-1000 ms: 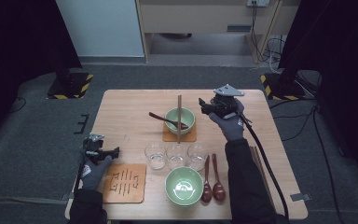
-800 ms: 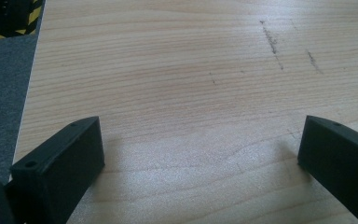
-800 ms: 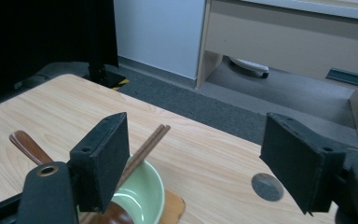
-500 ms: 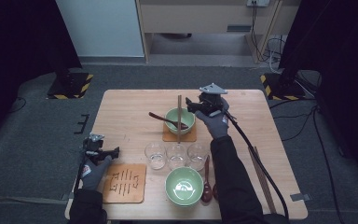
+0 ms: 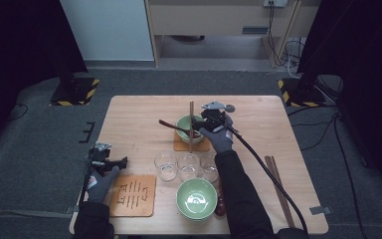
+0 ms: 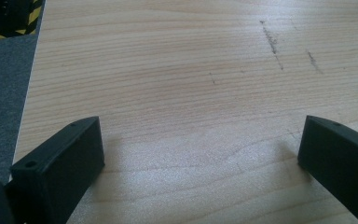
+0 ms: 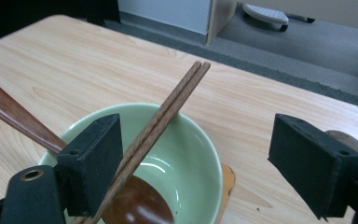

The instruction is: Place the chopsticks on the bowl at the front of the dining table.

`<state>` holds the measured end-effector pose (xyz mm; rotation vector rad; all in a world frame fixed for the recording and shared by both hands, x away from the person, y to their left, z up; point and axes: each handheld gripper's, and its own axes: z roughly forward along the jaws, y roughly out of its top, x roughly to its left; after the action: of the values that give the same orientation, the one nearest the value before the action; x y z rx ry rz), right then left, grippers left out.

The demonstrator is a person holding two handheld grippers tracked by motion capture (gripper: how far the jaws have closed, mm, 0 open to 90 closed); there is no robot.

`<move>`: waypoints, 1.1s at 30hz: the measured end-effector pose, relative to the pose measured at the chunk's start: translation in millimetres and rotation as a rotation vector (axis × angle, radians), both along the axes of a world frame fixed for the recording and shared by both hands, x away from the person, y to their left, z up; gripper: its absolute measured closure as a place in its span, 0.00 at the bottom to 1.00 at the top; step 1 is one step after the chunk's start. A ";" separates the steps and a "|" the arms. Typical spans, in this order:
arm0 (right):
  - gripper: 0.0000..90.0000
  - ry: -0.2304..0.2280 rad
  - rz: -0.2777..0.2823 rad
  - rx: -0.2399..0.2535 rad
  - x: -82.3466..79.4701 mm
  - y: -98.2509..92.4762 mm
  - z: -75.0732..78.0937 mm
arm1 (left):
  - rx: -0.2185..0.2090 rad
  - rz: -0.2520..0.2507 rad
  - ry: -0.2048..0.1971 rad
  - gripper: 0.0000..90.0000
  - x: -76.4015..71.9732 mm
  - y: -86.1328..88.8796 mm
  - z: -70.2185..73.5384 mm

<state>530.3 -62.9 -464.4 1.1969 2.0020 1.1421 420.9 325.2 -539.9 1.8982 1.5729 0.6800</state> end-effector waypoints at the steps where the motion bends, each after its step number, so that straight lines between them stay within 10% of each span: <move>1: 0.19 0.003 0.001 -0.003 0.0 0.5 -1.6 | 0.000 0.000 0.000 0.00 0.0 0.0 0.0; 33: 0.18 0.033 0.018 -0.053 -1.1 5.9 -16.7 | 0.000 0.000 0.000 0.00 0.0 0.0 0.0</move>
<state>529.2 -57.0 -481.1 1.1801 2.0586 1.0774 420.9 325.2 -539.9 1.8980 1.5731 0.6799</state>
